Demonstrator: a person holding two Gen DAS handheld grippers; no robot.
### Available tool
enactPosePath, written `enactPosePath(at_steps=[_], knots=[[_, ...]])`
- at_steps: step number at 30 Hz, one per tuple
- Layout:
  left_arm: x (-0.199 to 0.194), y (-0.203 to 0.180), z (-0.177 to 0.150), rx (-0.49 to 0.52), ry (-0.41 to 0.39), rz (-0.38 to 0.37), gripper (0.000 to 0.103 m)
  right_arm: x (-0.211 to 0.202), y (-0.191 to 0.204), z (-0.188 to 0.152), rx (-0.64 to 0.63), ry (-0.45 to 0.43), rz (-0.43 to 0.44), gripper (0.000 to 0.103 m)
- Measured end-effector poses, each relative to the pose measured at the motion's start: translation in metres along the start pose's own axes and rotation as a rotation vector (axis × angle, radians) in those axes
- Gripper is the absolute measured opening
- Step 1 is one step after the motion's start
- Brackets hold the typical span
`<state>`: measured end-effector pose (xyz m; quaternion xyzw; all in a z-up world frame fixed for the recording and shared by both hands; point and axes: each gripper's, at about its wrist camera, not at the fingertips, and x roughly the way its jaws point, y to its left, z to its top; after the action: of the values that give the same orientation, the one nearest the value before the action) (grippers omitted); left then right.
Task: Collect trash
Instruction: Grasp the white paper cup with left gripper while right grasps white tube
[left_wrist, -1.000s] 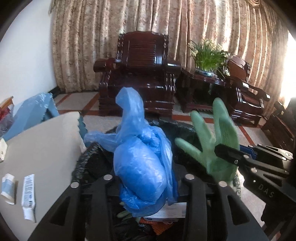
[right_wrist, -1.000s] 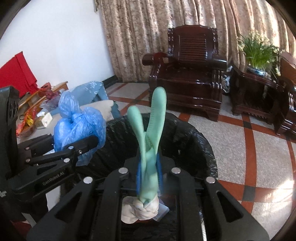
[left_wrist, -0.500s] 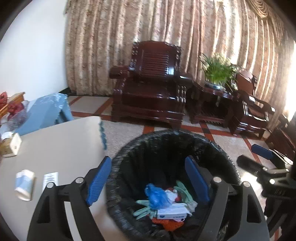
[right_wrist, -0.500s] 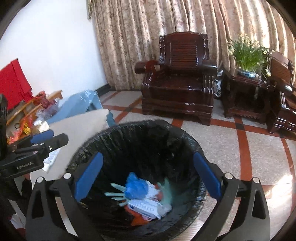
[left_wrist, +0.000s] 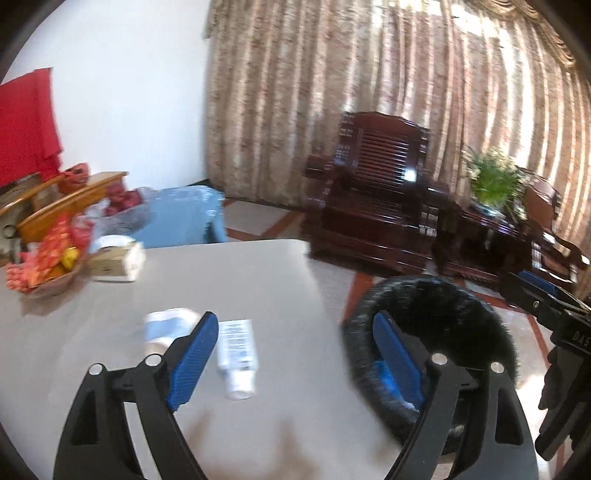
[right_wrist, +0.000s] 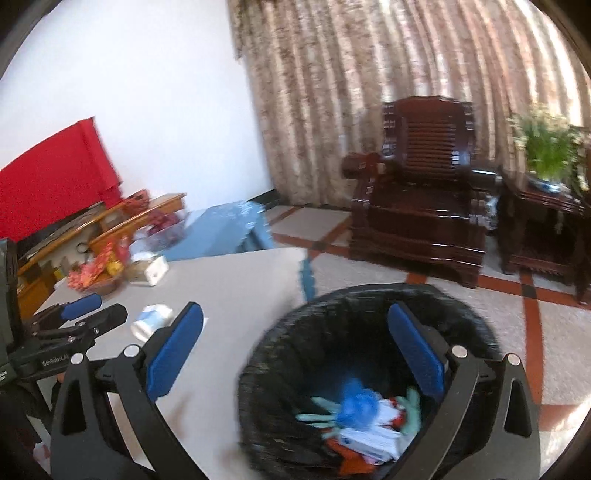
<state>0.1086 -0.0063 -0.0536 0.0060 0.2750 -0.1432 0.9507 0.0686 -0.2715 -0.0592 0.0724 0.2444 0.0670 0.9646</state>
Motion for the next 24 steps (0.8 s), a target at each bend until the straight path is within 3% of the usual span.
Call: enactPosePath(at_steps=[13,24], knots=[[-0.008,0.104,-0.031,-0.083,0.01,0.214,0.084,0.098,0.112,-0.012,-0.119,0.102,0.11,0.098],[0.013,0.153,-0.049,-0.123,0.065,0.277,0.084,0.179,0.162,-0.053,-0.117,0.243,0.086,0.097]])
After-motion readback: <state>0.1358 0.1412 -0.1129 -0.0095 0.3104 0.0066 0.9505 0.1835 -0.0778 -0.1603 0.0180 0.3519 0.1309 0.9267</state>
